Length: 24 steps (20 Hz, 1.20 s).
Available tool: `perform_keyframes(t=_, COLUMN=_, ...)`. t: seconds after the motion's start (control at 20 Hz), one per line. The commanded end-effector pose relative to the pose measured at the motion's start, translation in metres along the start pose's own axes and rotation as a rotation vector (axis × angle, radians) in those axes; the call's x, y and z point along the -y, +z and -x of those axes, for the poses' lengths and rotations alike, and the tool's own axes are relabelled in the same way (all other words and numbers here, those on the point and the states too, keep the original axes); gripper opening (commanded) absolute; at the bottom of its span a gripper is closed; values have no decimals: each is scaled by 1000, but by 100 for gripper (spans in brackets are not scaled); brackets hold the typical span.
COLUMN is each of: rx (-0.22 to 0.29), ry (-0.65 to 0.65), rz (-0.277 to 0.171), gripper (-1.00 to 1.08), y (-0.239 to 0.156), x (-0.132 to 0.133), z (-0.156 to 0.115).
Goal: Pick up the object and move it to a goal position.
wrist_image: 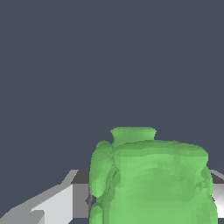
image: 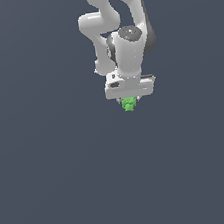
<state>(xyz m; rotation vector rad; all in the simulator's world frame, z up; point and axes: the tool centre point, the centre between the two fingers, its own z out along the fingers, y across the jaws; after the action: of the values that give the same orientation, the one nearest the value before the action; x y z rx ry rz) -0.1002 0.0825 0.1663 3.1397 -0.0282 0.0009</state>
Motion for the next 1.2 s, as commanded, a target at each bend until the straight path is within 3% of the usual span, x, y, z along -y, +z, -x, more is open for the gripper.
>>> perform_keyframes(t=0.0, rx=0, ry=0, rz=1, gripper=-100, y=-26, x=17, z=7)
perform_keyframes(t=0.7, rx=0, ry=0, rz=1, gripper=-100, y=-163, x=106, z=39)
perform_keyframes(t=1.15, rx=1, ry=0, rz=-1, gripper=-100, y=-214, x=140, z=48)
